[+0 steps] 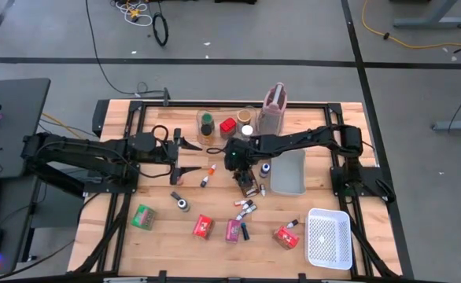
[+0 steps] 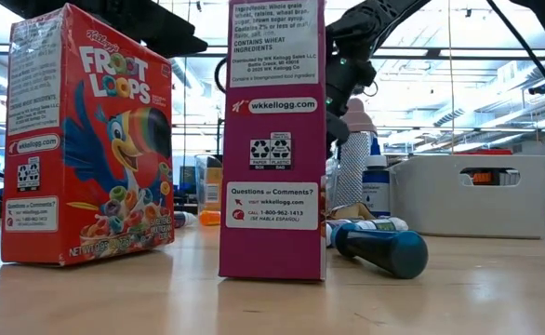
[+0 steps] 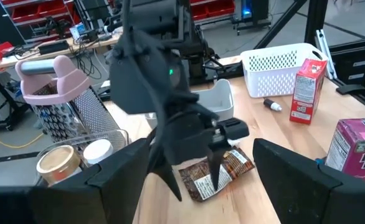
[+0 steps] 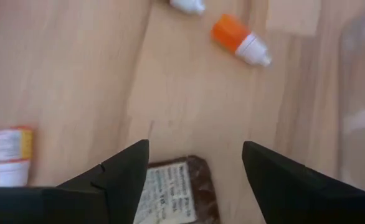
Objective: Pick & Place Kitchen Items
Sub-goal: Put the orange seasoning pack into the transparent bin
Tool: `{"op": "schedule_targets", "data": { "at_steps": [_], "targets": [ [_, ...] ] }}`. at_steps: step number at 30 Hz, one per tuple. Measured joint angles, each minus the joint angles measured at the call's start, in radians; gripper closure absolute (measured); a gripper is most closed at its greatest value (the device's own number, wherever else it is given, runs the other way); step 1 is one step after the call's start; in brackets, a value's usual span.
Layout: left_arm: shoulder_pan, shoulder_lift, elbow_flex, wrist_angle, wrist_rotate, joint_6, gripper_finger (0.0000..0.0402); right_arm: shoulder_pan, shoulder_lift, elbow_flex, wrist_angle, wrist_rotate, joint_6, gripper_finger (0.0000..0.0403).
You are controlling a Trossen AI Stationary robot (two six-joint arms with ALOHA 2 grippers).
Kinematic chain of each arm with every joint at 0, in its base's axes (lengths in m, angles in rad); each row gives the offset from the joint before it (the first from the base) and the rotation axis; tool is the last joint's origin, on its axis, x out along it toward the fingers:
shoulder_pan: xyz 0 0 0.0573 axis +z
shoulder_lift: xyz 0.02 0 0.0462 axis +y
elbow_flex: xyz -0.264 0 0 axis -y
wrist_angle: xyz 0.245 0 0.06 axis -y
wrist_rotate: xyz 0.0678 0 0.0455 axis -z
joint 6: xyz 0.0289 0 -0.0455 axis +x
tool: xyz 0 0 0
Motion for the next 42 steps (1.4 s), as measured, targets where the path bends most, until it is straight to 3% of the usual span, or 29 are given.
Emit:
{"op": "schedule_targets", "data": {
  "at_steps": [8, 15, 22, 28, 38, 42],
  "targets": [
    [0.0, 0.0, 0.0, -0.001, 0.0, 0.004, 0.0104, 0.031, 0.018, -0.002, -0.065, 0.008, -0.005, 0.0171],
    [0.0, 0.0, 0.0, -0.014, 0.0, 0.002, 0.0104, 0.029, 0.051, -0.002, -0.017, 0.108, -0.044, 0.0178],
    [0.0, 0.0, 0.0, -0.018, 0.0, 0.003, 0.0104, 0.016, 0.086, 0.002, 0.004, 0.063, -0.051, 0.019],
    [0.0, 0.0, 0.0, -0.02, 0.0, 0.003, 0.0104, 0.023, 0.118, 0.004, 0.024, 0.108, -0.077, 0.0246],
    [0.0, 0.0, 0.0, -0.026, 0.0, 0.003, 0.0104, 0.023, 0.121, 0.002, 0.043, 0.157, -0.11, 0.0389],
    [0.0, 0.0, 0.0, -0.026, 0.0, 0.003, 0.0104, 0.024, 0.119, 0.0, 0.049, 0.135, -0.088, 0.0391]
  ]
}}
